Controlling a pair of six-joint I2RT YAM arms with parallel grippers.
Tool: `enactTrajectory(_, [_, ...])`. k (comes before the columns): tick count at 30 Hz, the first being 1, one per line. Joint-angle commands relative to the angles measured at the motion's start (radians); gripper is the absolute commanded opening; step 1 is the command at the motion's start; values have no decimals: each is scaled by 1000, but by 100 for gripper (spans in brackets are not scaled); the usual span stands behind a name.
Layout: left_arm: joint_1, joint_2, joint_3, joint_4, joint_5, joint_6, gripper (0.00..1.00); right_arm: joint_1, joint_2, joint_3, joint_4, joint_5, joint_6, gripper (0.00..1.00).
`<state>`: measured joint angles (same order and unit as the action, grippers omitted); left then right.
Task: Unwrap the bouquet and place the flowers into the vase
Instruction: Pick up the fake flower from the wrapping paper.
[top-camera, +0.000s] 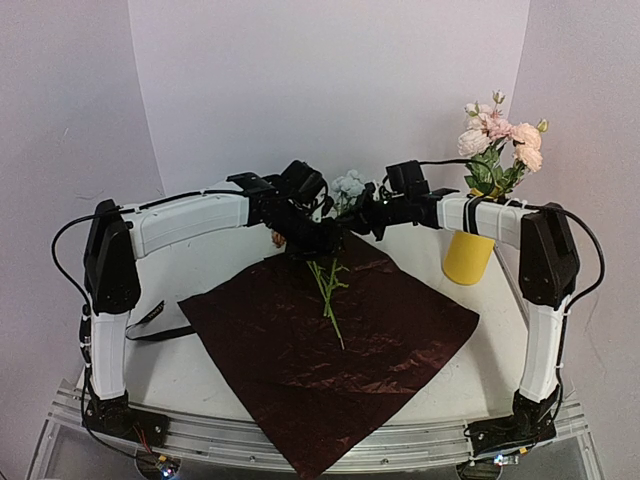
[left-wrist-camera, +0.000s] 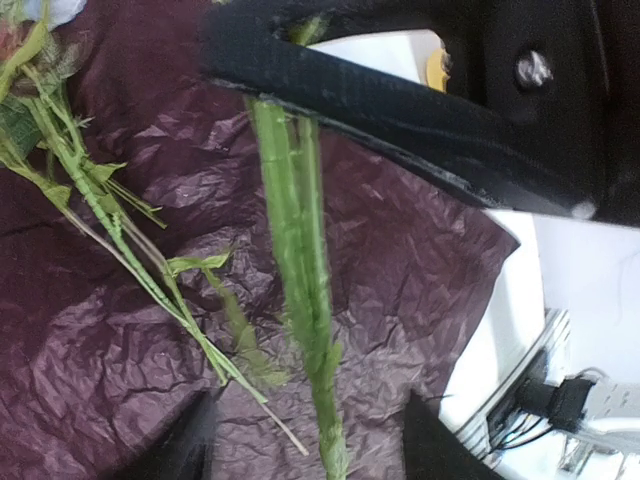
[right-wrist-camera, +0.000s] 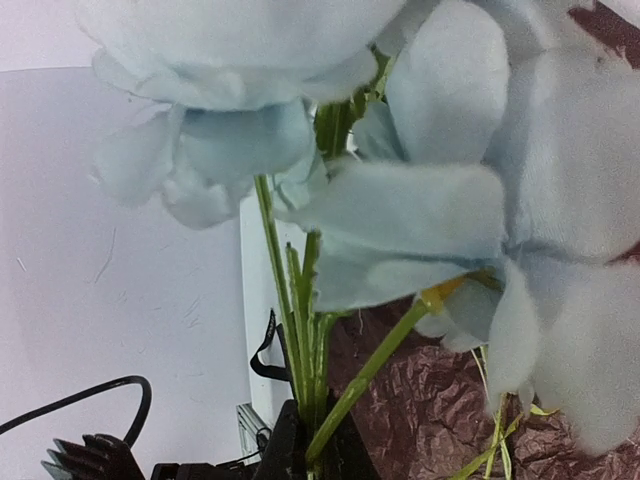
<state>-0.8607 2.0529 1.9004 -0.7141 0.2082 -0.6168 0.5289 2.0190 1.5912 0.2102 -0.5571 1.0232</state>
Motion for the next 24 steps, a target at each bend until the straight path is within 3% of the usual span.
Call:
enactTrajectory(1, [-3, -134, -39, 38, -113, -3, 74, 7, -28, 72, 34, -39, -74, 0])
enactTrajectory(5, [-3, -211, -104, 74, -230, -11, 80, 6, -69, 85, 37, -44, -118, 0])
enactTrajectory(13, [-1, -307, -150, 114, -453, -52, 80, 7, -175, 136, 32, -41, -203, 0])
enactTrajectory(17, [-1, -316, -159, 129, -472, -52, 79, 6, -270, 141, 3, 26, -320, 0])
enactTrajectory(20, [-1, -312, -176, 131, -458, -53, 79, 5, -311, 121, -5, 52, -365, 7])
enactTrajectory(24, [-1, -313, -211, 136, -452, -71, 79, 4, -308, 101, -21, 11, -364, 3])
